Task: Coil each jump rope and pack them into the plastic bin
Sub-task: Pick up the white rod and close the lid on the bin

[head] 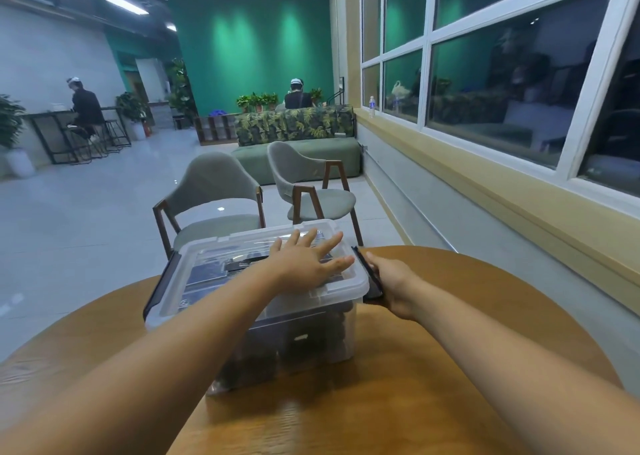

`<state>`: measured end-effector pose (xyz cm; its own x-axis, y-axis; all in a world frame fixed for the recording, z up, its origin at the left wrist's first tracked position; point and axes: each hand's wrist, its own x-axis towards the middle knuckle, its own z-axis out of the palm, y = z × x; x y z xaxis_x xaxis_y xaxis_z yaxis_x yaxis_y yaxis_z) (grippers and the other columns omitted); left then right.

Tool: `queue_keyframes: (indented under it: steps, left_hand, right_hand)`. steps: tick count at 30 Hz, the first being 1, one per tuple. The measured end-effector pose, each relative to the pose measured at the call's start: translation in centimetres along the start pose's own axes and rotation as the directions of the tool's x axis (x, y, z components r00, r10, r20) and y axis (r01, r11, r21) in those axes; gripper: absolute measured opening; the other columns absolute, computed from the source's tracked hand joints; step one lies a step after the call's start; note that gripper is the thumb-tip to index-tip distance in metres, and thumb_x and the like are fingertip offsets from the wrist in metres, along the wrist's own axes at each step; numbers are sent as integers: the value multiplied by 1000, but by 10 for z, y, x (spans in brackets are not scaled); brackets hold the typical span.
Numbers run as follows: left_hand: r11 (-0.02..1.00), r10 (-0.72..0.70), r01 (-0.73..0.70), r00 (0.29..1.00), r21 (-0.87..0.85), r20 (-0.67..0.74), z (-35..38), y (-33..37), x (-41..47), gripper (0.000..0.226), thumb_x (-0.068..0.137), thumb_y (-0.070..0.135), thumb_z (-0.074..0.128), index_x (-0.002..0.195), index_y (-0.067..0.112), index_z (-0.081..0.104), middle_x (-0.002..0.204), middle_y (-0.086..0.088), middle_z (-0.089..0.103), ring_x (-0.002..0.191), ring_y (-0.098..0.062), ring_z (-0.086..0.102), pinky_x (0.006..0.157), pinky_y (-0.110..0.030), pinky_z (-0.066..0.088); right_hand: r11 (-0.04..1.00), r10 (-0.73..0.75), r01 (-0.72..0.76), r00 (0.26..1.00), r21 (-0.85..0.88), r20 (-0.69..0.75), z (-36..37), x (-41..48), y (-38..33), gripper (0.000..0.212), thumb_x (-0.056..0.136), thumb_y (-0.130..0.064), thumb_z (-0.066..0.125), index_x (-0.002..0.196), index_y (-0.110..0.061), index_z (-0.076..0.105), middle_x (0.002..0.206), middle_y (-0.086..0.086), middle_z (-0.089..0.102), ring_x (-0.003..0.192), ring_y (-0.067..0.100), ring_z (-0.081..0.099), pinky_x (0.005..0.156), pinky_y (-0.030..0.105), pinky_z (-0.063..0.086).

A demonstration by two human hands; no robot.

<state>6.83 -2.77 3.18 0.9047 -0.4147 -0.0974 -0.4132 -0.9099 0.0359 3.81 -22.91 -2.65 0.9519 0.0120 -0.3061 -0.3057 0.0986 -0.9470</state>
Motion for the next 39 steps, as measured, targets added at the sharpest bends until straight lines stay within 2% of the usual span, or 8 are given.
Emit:
queue_keyframes:
  steps: [3,9,16,22,29,32,35,39]
  left_hand:
    - [1000,-4,4,1000,3,-4,1,0,1,89,78,89,7,158,56,-11,175,0,-8,160,-34,-11,125,-67,-4]
    - [1000,-21,21,1000,-11,-7,2,2,0,90,77,89,6,159,55,-10,175,0,-8,160,-33,-12,125,-65,-5]
    - [999,-35,34,999,-31,-17,3,2,-1,96,78,91,9,162,48,-4,175,2,-6,161,-31,-10,126,-63,-6]
    - [998,-45,44,998,-42,-31,2,3,0,82,90,84,14,163,48,1,175,0,-4,161,-30,-11,127,-61,-6]
    - [998,-33,29,998,-61,-62,0,3,-2,85,89,85,16,164,45,11,175,1,3,161,-30,-3,128,-60,1]
    - [987,-10,-7,995,-163,-100,-7,-10,-11,74,98,76,34,162,41,28,174,3,17,158,-29,23,126,-54,23]
    - [973,-76,35,982,-227,-171,-13,-33,-28,72,97,71,46,159,35,36,169,2,30,146,-26,45,118,-47,40]
    - [959,-217,157,942,-236,-255,-17,-73,-52,70,97,69,51,156,32,44,161,0,45,139,-27,51,114,-47,44]
  right_hand:
    - [999,-40,41,998,14,-48,0,1,-6,45,115,-45,39,128,-14,69,113,15,76,105,33,74,84,41,67]
    - [992,-121,120,992,-31,-27,5,7,-18,47,116,-49,36,133,-20,68,118,10,77,111,29,74,104,48,60]
    - [989,-132,134,991,-57,38,30,3,-22,45,115,-51,35,134,-28,69,118,9,78,110,31,75,99,53,62]
    - [903,-143,158,987,-400,69,41,10,-33,73,105,-75,31,167,-37,30,166,5,43,148,33,47,120,56,43]
    - [828,-144,155,988,-540,62,39,7,-37,84,101,-80,33,170,-36,17,176,4,27,158,36,33,124,60,35]
    - [707,-191,168,981,-687,43,42,5,-43,81,106,-72,35,171,-27,18,175,6,27,156,37,37,120,56,40]
    - [447,-358,248,930,-859,83,48,7,-49,78,106,-69,36,168,-22,28,173,7,32,153,34,40,121,55,42]
    - [89,-435,362,852,-928,291,64,3,-62,80,106,-70,35,170,-22,23,177,5,20,163,28,19,130,52,23]
